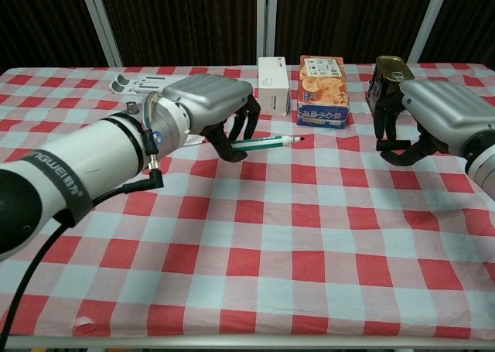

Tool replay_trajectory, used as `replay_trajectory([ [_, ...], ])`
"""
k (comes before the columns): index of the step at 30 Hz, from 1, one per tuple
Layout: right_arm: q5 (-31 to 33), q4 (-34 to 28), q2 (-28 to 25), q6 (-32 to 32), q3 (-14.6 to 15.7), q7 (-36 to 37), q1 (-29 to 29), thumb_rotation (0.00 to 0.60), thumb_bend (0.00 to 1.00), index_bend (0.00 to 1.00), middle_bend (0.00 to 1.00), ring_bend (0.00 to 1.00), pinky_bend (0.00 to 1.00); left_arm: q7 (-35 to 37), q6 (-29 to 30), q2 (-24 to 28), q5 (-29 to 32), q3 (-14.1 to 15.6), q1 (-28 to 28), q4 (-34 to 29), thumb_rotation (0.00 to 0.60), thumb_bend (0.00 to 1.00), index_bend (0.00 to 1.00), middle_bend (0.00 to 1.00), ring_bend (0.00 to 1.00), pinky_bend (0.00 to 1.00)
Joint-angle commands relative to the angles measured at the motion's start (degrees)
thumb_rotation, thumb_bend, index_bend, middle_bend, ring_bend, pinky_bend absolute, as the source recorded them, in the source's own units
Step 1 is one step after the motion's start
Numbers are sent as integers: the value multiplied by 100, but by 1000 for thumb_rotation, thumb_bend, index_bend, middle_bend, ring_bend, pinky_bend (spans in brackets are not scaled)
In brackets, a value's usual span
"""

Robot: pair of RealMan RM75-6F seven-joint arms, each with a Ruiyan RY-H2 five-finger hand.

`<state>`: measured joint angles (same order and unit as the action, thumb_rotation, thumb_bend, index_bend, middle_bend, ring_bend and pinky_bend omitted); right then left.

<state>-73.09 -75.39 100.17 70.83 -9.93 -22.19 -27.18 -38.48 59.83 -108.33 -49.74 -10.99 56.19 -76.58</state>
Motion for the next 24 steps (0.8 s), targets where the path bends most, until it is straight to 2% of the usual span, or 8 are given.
replay_trajectory([
  [1,65,151,35,-61,19,124,40,600,282,785,654,316,185,252,-83,2,-202,188,-177,275,600,409,563,621,958,890],
  [4,66,273,90,-94,19,220,39,600,280,779,650,315,184,377,-184,2,-301,266,-255,408,600,398,560,617,957,889],
  [7,60,353,128,-155,32,275,24,600,263,746,627,312,174,475,-289,36,-382,322,-319,450,600,326,547,598,954,884],
  [9,84,356,121,-237,41,308,11,600,223,698,593,293,157,564,-337,59,-461,341,-353,471,600,256,527,570,950,881],
  [12,143,309,74,-380,51,344,-4,600,101,574,493,221,99,676,-402,83,-585,359,-391,538,600,194,487,528,945,877],
  [14,214,259,41,-448,36,329,-6,600,52,491,411,164,59,711,-434,92,-620,351,-415,584,600,179,458,503,940,874],
  [17,374,147,-23,-534,8,177,-3,600,36,407,313,88,21,745,-459,100,-626,316,-453,619,600,172,431,476,936,873],
  [24,283,-216,-264,-281,13,188,117,600,32,366,284,70,9,943,-82,202,-851,127,-620,446,600,153,428,464,907,856],
])
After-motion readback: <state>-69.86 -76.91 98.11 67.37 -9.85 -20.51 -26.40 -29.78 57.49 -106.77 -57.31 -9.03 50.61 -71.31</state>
